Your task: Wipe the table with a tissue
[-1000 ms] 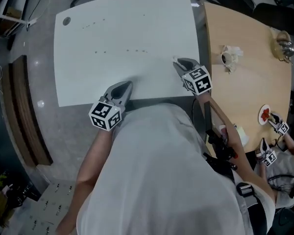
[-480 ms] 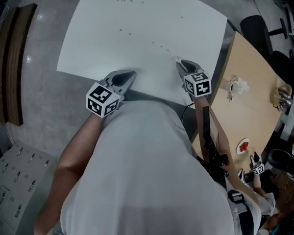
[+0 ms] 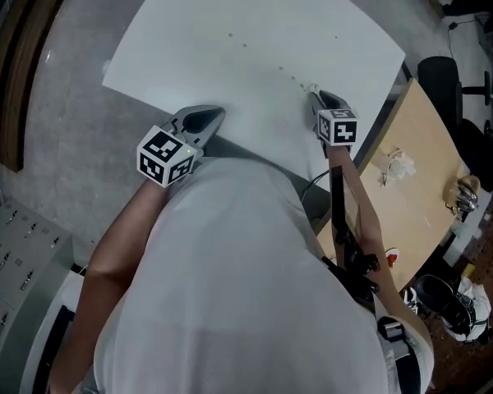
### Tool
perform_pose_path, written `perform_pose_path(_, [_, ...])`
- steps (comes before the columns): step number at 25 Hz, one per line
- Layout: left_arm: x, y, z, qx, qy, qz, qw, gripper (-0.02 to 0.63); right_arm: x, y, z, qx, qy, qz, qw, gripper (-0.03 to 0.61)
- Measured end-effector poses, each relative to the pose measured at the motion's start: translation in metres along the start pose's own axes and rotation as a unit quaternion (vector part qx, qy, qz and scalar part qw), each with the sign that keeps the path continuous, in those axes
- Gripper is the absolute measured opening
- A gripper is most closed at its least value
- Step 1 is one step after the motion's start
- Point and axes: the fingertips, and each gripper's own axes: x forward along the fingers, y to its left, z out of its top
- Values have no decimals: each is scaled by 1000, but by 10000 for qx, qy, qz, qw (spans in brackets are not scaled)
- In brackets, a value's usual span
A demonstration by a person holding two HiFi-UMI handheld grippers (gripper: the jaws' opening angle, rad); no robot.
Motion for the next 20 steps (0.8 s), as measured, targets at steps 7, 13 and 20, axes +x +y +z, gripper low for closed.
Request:
perform_pose_path(7, [-5, 15, 2, -19, 71, -50, 10000, 8, 2, 4, -2, -132, 294, -387, 9987, 71])
perform_pose_path(13, [2, 25, 15, 182, 210, -406, 9988, 6, 5, 15, 0, 3, 576, -206, 9981, 67])
perform_pose_path(20, [15, 35, 29, 409, 422, -919, 9940, 6, 5, 43, -5, 33, 837, -198, 9963, 66])
